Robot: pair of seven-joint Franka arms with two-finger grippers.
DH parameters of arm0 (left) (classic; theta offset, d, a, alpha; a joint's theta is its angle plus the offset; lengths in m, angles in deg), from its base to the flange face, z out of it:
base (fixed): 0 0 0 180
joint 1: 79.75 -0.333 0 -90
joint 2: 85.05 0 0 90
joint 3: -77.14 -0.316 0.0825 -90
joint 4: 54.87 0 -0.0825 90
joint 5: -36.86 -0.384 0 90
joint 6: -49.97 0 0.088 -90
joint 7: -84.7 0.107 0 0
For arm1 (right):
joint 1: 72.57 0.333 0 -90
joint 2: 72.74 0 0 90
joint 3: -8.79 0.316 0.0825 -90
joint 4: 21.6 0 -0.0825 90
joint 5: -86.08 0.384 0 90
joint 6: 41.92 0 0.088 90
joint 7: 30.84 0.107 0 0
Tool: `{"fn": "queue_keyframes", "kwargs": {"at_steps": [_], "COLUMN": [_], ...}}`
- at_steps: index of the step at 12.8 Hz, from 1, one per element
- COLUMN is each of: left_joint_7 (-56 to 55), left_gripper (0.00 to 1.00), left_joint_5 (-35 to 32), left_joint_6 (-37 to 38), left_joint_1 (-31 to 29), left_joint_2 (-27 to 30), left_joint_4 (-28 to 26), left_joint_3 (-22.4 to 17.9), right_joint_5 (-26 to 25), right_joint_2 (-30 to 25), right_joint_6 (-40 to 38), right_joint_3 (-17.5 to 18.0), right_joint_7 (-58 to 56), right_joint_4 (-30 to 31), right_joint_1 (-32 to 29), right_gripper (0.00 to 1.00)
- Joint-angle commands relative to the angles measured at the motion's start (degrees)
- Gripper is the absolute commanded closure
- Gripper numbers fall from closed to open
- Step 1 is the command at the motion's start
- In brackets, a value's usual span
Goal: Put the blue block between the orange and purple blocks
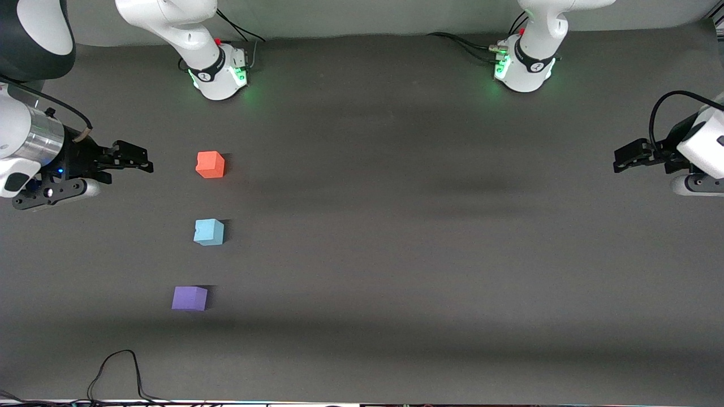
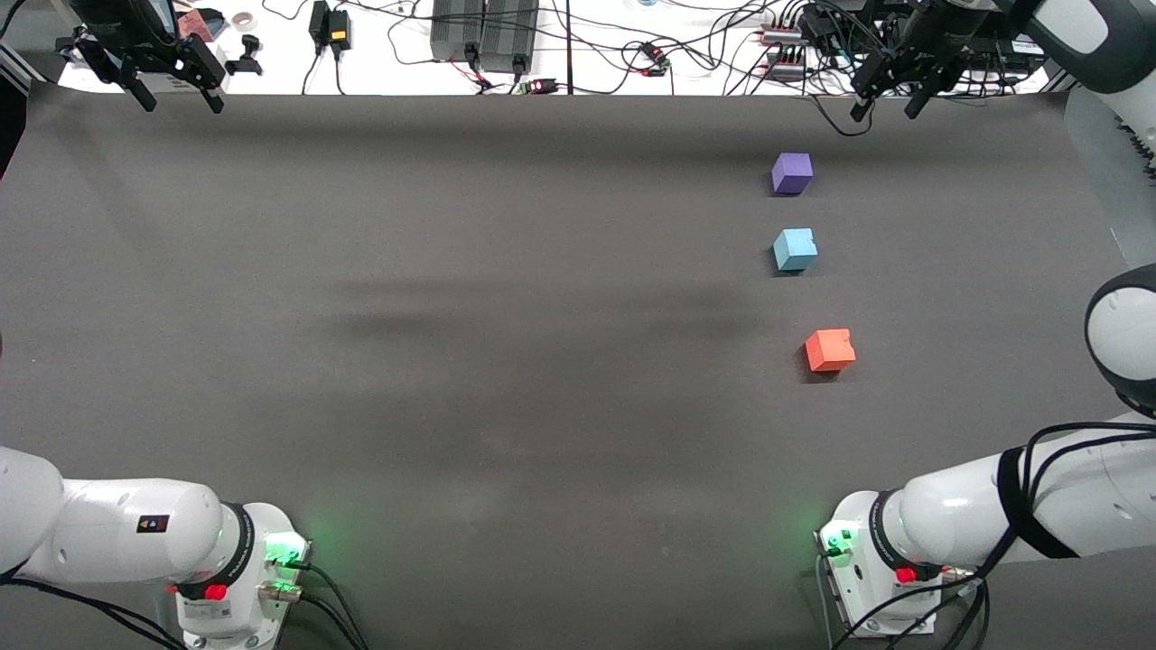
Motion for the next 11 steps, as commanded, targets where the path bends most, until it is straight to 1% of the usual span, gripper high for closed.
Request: {"fn": "queue_keyframes", "kwargs": {"at_steps": [1, 2, 3, 6, 8, 11], "left_joint_7": [0.9, 0.8, 0.9, 0.8, 0.8, 0.9], "left_gripper": [0.00, 0.00, 0.00, 0.00, 0.00, 0.00], "left_joint_5": [-0.5, -0.5, -0.5, -0.5, -0.5, -0.5], "left_joint_6": [-0.5, -0.5, -0.5, -0.5, -0.5, -0.7], "left_joint_1": [-0.3, -0.3, -0.3, -0.3, -0.3, -0.3], "left_joint_2": [0.5, 0.5, 0.5, 0.5, 0.5, 0.5], "left_joint_4": [-0.2, -0.2, -0.2, -0.2, -0.2, -0.2], "left_joint_3": [0.4, 0.4, 0.4, 0.4, 0.4, 0.4], "right_joint_5": [-1.9, -1.9, -1.9, -1.6, -1.2, -1.0], "right_joint_2": [-4.9, -6.3, -6.8, -8.9, -9.5, -9.1], "right_joint_6": [3.4, 4.7, 4.6, 3.2, 3.2, 3.2], "right_joint_3": [2.7, 2.6, 2.6, 2.3, 0.7, 0.3], "right_joint_7": [0.6, 0.6, 0.7, 0.8, 0.8, 0.8], "right_joint_4": [6.1, 8.5, 9.1, 9.9, 9.9, 9.8], "right_joint_1": [-1.8, -1.8, -1.8, -1.9, -1.9, -1.9], "right_gripper": [0.00, 0.00, 0.00, 0.00, 0.00, 0.00]}}
